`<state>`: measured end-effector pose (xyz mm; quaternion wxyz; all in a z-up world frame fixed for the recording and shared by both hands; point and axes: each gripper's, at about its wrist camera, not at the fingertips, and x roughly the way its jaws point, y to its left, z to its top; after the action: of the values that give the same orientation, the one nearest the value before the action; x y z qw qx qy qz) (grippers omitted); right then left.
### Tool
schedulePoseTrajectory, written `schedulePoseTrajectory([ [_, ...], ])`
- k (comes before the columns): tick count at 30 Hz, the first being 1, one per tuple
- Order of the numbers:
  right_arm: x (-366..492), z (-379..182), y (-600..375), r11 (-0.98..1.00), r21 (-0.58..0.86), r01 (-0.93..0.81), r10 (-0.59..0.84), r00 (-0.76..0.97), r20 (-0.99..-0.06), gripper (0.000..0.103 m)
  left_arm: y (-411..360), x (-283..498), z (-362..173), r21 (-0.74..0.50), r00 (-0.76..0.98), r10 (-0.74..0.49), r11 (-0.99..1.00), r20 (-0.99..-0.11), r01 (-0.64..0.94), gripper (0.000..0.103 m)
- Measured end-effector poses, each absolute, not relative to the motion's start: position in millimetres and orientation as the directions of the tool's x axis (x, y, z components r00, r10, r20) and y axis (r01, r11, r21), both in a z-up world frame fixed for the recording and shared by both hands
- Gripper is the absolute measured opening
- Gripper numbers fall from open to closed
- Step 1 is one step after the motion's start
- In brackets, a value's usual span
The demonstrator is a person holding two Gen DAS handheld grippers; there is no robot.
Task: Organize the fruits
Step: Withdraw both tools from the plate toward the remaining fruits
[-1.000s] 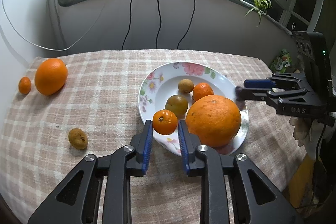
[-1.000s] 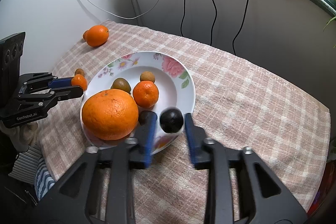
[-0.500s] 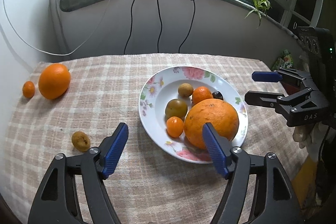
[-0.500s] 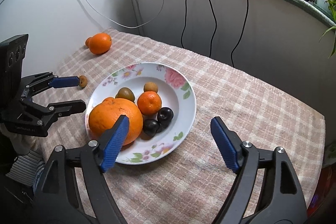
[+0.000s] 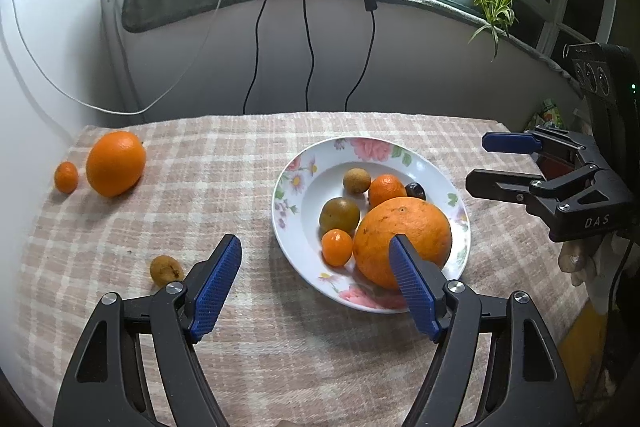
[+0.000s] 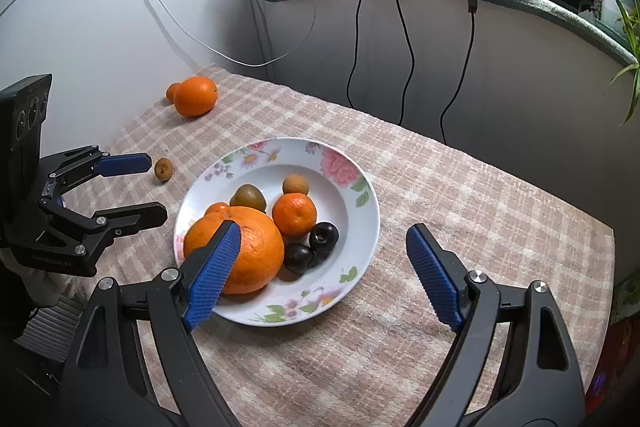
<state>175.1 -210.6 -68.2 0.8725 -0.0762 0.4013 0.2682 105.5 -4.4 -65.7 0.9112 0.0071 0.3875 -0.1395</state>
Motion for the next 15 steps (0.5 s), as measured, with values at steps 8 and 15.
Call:
schedulePoseTrajectory([
  [8, 172, -62, -198, 0.832, 0.08, -0.55, 0.424, 0.536, -0.73, 0.087, 1, 101, -60, -0.088, 0.679, -0.242, 0.963, -0.693, 0.254, 0.076],
  [15, 170, -55, -187, 0.828, 0.072, -0.556, 0.436, 0.556, -0.708, 0.087, 9, 99, -57, -0.082, 0.688, -0.232, 0.966, -0.688, 0.244, 0.076],
])
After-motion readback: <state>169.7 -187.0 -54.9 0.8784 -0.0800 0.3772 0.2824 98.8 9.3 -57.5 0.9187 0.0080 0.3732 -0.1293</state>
